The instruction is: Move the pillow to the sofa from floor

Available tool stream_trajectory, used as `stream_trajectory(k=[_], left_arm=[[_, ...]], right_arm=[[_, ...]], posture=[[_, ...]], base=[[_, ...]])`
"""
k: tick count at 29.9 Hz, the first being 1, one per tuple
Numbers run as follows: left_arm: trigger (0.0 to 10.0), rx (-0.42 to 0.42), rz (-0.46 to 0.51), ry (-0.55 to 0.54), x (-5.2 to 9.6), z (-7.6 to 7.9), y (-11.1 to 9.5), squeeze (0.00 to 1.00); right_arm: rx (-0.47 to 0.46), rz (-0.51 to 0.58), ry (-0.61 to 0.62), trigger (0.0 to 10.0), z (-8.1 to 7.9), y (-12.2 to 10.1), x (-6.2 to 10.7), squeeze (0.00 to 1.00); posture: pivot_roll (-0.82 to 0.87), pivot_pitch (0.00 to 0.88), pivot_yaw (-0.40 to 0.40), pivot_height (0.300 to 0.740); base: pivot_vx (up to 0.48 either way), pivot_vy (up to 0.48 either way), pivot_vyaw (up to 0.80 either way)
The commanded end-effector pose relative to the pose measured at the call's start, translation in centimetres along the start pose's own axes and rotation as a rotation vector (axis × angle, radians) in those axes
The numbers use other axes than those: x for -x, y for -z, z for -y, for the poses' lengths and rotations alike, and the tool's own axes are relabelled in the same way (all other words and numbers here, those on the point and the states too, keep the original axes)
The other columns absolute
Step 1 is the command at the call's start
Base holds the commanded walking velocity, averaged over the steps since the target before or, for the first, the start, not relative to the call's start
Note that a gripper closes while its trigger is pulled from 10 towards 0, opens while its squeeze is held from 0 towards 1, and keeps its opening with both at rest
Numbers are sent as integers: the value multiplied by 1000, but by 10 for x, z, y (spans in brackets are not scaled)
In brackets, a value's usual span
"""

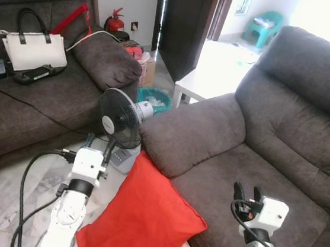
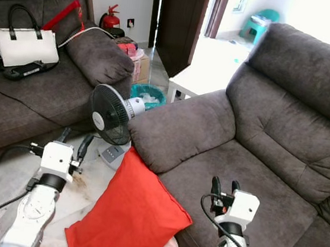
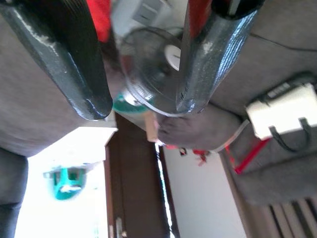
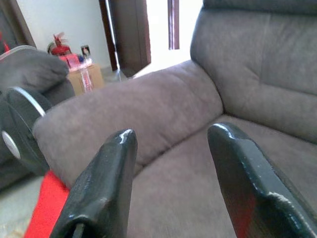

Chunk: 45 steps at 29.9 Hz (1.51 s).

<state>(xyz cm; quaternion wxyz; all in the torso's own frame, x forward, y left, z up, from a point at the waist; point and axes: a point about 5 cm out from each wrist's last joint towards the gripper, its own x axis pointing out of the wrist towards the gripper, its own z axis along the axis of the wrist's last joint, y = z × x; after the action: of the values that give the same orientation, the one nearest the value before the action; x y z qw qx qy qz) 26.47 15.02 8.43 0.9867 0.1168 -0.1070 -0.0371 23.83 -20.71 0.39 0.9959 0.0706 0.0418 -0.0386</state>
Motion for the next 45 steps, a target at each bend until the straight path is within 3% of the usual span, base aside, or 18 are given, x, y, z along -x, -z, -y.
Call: stream_trajectory(k=[1,3,8,14,19,25,33,40,45], left_arm=[[10000,-11,12,40,0,8,-5,0],[10000,2,-9,66,3,15,-5,0],[10000,12,-23,55,-1,10,-5,0],[10000,3,-46,7,-10,-10,0,0],[10000,-13,-60,-60,-5,-34,1,0],[10000,16,-96,-102,-2,-42,8,0],[10000,31,-82,-67,-14,-35,3,0],[10000,66,-69,25,-25,-3,0,0],[10000,61,-71,22,-23,-5,-1,0]], right_arm=[[20,11,11,10000,8,-6,1,0],[33,17,4,10000,10,-11,3,0],[43,28,-3,10000,8,-12,1,0],[32,37,-18,10000,-5,-18,-6,0],[70,11,-128,10000,-20,-18,-11,0],[73,45,-139,10000,-22,-30,-14,0],[70,46,-113,10000,-21,-34,-24,0],[80,53,-54,10000,4,-44,-22,0],[74,75,-36,10000,6,-49,-23,0]], posture=[[87,0,-95,740],[75,0,-71,740],[76,0,-56,740],[114,0,-131,740],[193,0,-206,740],[179,0,-204,740],[162,0,-140,740],[70,0,-107,740],[74,0,-89,740]], base=[[0,0,0],[0,0,0],[0,0,0],[0,0,0],[0,0,0],[0,0,0],[0,0,0],[0,0,0],[0,0,0]])
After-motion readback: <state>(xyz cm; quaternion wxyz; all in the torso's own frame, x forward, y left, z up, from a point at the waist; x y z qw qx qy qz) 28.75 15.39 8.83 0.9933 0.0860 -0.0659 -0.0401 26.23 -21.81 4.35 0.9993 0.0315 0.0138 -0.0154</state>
